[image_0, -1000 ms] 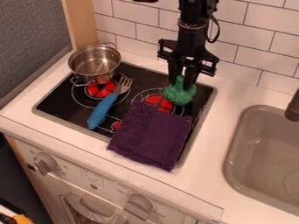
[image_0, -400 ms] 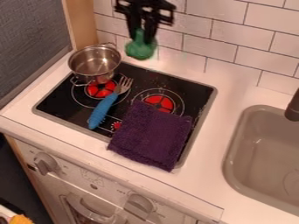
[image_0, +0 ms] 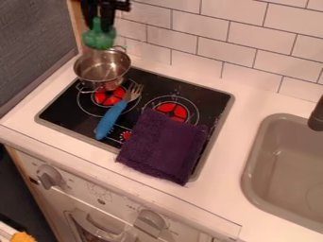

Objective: Pick up the broccoli and put it inside the silver pot

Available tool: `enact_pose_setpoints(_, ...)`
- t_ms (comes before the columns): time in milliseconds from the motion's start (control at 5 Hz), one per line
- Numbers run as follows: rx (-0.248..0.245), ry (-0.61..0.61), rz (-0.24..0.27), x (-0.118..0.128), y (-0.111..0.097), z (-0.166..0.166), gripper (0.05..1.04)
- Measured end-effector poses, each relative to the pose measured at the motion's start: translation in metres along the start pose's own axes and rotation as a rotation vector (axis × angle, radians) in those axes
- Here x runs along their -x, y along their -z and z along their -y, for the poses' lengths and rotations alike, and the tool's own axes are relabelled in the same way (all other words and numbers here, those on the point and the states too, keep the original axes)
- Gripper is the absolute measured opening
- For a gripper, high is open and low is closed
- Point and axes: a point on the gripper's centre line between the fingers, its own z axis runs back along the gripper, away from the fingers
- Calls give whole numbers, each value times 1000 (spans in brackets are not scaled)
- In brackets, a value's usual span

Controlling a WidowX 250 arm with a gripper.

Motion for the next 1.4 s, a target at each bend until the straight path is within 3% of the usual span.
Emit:
enact_pose_setpoints(200, 2, -12, -7, 3, 2, -5, 320)
enact_pose_setpoints(400, 41, -23, -39, 14, 16, -2, 387)
enact_pose_setpoints(800, 72, -4, -44, 17, 20, 3, 965)
enact_pose_setpoints(1000, 76, 21, 23, 16, -7, 5, 1005)
enact_pose_setpoints(1200, 101, 88, 56, 17, -24, 27, 1000)
enact_pose_setpoints(1400, 110, 135, 35, 24, -19, 41, 1000)
